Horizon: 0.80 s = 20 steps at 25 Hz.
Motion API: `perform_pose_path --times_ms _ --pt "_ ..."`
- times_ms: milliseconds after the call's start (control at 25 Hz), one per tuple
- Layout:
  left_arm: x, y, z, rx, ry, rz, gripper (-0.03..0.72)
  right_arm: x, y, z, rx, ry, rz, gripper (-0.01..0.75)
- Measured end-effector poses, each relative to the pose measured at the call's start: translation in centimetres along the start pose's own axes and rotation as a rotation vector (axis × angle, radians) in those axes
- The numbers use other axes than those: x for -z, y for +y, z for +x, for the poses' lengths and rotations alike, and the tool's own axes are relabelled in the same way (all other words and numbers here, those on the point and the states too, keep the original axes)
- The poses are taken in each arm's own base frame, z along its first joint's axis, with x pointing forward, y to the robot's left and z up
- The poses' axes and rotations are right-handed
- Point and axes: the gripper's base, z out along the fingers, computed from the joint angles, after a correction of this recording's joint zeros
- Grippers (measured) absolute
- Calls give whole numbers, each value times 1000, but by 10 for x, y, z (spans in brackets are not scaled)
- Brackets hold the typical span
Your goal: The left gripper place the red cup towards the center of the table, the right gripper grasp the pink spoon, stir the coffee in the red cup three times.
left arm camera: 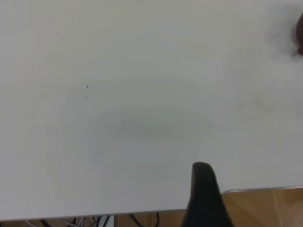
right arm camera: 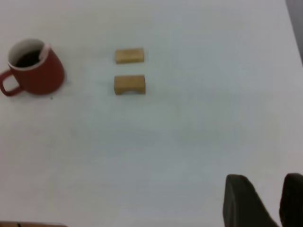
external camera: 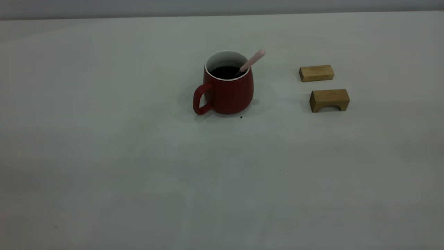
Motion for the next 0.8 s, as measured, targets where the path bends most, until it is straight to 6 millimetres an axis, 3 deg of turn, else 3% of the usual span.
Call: perform_pose_path --times_ms 120,800 --pt "0 0 0 0 0 0 586 -10 -1 13 1 16 4 238" --pt "0 0 0 0 0 0 586 -12 -3 13 12 10 29 238"
